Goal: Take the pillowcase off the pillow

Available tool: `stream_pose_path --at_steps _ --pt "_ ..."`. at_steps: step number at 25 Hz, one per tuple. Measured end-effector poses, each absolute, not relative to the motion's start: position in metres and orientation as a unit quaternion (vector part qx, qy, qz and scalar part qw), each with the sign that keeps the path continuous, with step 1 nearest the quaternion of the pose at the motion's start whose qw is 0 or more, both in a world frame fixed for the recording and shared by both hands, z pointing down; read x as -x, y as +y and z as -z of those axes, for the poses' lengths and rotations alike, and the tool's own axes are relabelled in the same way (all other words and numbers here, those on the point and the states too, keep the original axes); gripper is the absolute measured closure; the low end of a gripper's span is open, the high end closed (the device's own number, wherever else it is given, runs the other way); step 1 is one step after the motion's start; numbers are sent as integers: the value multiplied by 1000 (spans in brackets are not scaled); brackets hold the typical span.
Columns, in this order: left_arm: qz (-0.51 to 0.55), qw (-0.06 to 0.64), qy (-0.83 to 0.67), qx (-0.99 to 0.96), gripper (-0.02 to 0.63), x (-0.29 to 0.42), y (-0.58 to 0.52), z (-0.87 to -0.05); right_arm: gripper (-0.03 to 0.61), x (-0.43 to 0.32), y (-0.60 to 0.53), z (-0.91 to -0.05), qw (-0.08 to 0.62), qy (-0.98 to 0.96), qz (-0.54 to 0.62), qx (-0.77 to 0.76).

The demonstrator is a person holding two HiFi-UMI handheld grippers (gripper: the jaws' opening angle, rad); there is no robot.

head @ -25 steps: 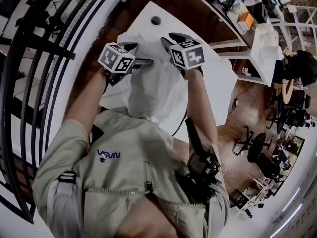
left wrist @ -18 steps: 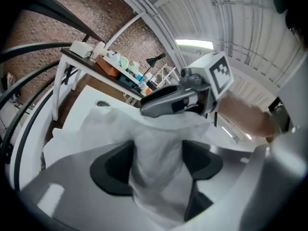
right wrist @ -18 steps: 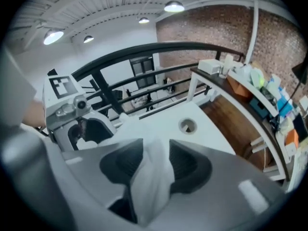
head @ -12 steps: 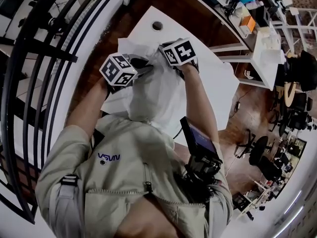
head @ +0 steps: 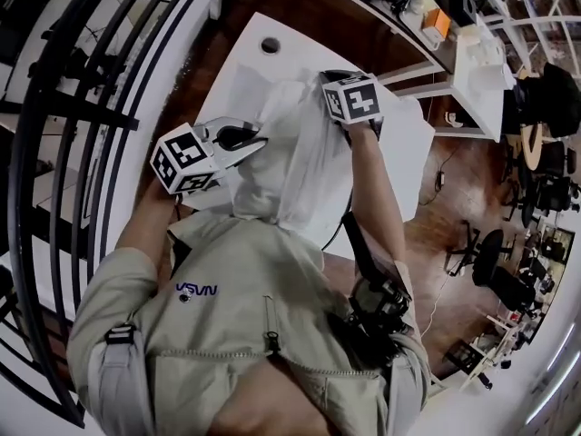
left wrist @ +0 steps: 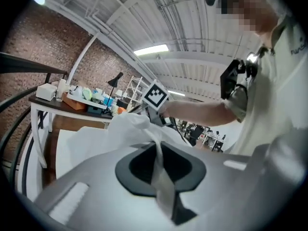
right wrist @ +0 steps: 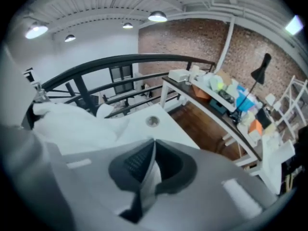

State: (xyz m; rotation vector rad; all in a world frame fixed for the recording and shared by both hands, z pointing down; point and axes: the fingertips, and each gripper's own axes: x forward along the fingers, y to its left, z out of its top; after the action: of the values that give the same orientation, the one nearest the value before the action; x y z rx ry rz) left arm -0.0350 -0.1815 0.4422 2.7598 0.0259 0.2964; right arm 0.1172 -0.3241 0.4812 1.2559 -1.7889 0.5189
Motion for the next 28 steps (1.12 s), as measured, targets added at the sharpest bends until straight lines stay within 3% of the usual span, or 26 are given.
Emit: stream_pose_path --at_steps 6,13,17,21,28 --pt "-43 197 -16 -979 583 75 -182 -416 575 -198 -297 -474 414 -653 -215 -597" --pt "-103 281 -57 -952 575 65 -235 -491 559 -172 -288 -507 391 -696 -209 -565" --pt "-166 225 -103 -955 542 47 -256 -507 423 -166 -291 -484 315 -727 -203 -576" --pt "-164 240 -158 -944 464 61 -264 -514 422 -185 -267 -457 234 -730 -202 -610" --pt "-127 299 -209 -922 472 105 -236 -507 422 -257 -154 -437 150 -677 -195 -694"
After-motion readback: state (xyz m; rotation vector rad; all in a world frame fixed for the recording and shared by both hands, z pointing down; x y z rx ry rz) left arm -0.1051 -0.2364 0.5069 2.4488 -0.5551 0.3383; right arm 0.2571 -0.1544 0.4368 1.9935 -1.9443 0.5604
